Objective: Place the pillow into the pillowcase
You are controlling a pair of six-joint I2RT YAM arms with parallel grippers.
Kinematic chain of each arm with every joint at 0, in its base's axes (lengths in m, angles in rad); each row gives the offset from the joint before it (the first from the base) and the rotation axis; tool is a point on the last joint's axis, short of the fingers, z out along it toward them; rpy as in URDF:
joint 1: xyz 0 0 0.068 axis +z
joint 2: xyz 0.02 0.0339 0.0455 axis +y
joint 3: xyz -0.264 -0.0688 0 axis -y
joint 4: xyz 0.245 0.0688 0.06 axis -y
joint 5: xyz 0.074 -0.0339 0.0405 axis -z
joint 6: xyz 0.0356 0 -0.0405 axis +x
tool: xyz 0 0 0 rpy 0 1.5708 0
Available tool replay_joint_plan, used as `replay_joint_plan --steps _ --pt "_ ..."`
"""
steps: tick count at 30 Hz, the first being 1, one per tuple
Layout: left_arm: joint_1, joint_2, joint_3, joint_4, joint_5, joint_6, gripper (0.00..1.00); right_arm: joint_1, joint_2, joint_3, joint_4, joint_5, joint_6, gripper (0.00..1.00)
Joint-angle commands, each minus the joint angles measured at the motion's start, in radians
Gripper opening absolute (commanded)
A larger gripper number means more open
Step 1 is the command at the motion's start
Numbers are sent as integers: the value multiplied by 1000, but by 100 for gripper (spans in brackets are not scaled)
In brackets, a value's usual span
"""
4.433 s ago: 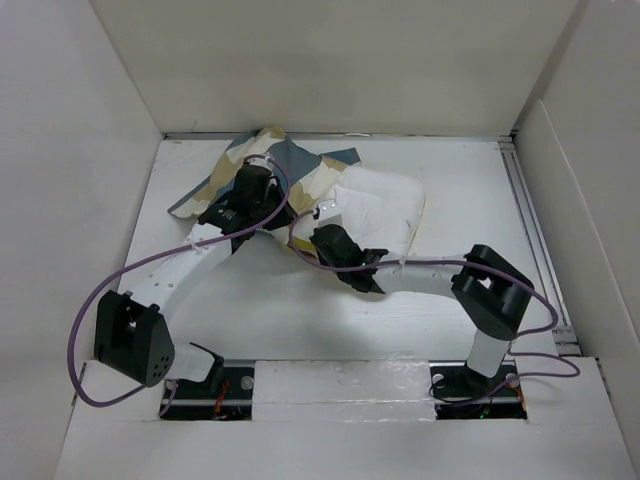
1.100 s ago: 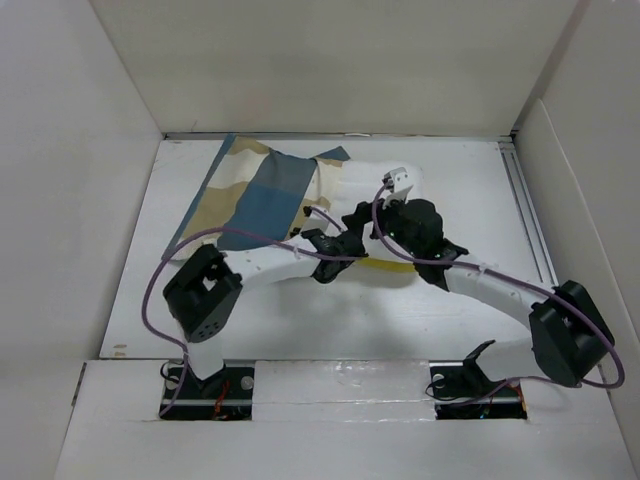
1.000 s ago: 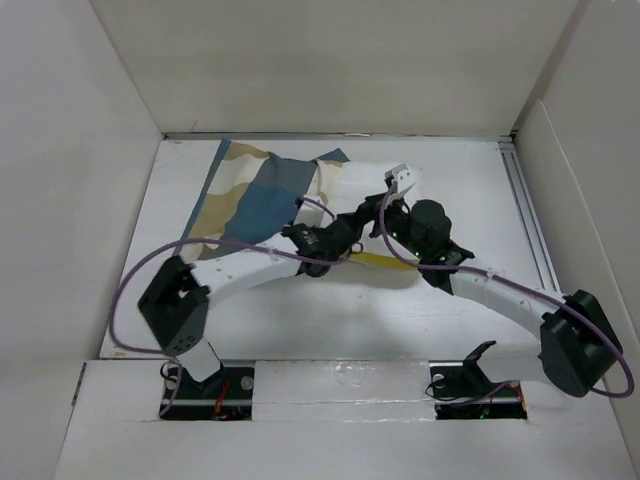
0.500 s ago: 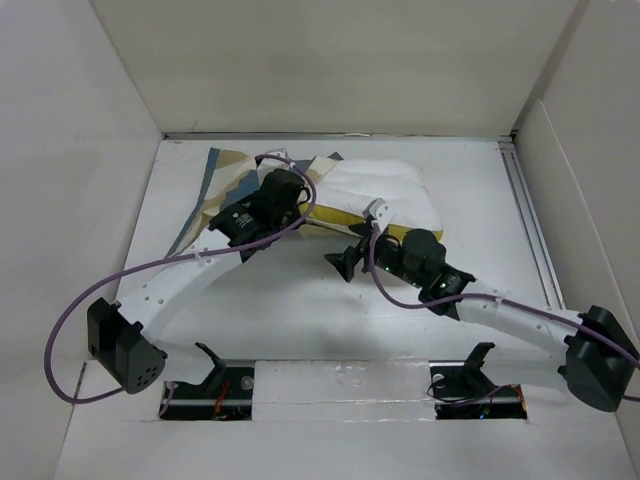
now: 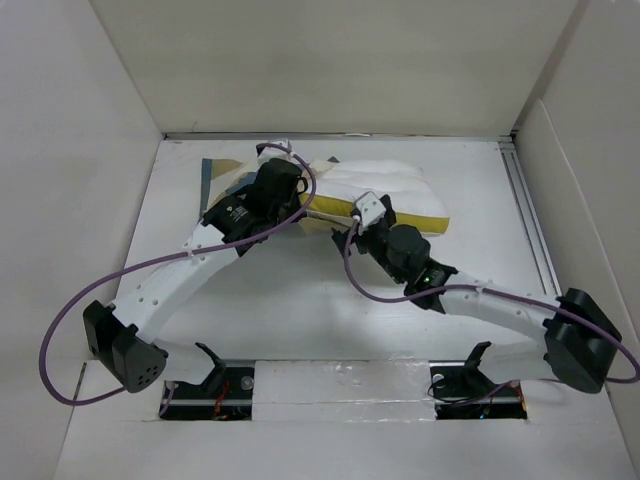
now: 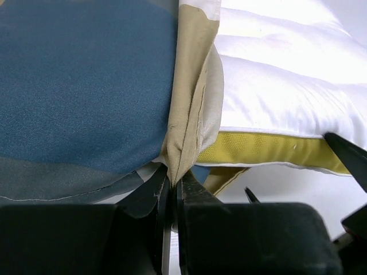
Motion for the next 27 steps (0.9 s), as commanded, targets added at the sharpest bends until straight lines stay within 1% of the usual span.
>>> replay_joint_plan --steps 1,6,7,8,9,10,12,13,14,15,16,17,18,19,20,21,22,24,25,26,27 --pt "-3 -14 80 34 -2 22 0 10 67 74 139 106 -109 100" --pt "-3 -25 89 25 -2 22 0 10 234 191 116 86 -170 100" --pt "-3 -25 89 25 -2 33 0 10 252 205 129 86 -170 93" --pt "-3 -25 89 25 -2 33 0 10 265 214 141 86 -170 79" --pt "6 -25 100 25 15 42 0 10 265 214 164 86 -170 63" --pt "31 -25 100 25 33 42 0 10 274 214 213 74 -156 42" --pt "71 -16 100 49 123 70 0 10 263 231 213 -1 -146 24" --pt "98 -4 100 62 168 79 0 21 244 231 195 -17 -124 0" --pt "156 12 114 74 282 91 0 21 228 231 204 -17 -109 0" --pt "181 32 130 74 346 103 0 21 210 220 213 -91 -100 0" --pt "192 59 194 74 386 126 0 21 190 220 213 -124 -87 0" --pt "192 129 239 57 409 143 0 21 153 220 213 -156 -55 0" --pt "192 171 290 39 470 157 0 21 136 211 204 -217 -43 0" --pt "192 209 380 11 499 157 0 21 121 202 204 -243 -32 0" --pt "192 277 417 11 524 157 0 21 95 202 204 -271 -14 0" --pt "192 306 474 11 576 157 0 21 83 193 204 -306 -3 0" --pt "192 332 474 11 602 157 0 21 70 193 204 -307 11 0" --pt "163 401 548 11 642 148 0 21 35 154 233 -307 44 0" --pt "146 421 571 -1 642 148 0 21 24 144 247 -293 45 0" --pt "126 450 612 -10 689 148 0 30 13 121 277 -244 61 0" --pt "126 451 612 -10 690 148 0 30 1 121 277 -244 74 0"
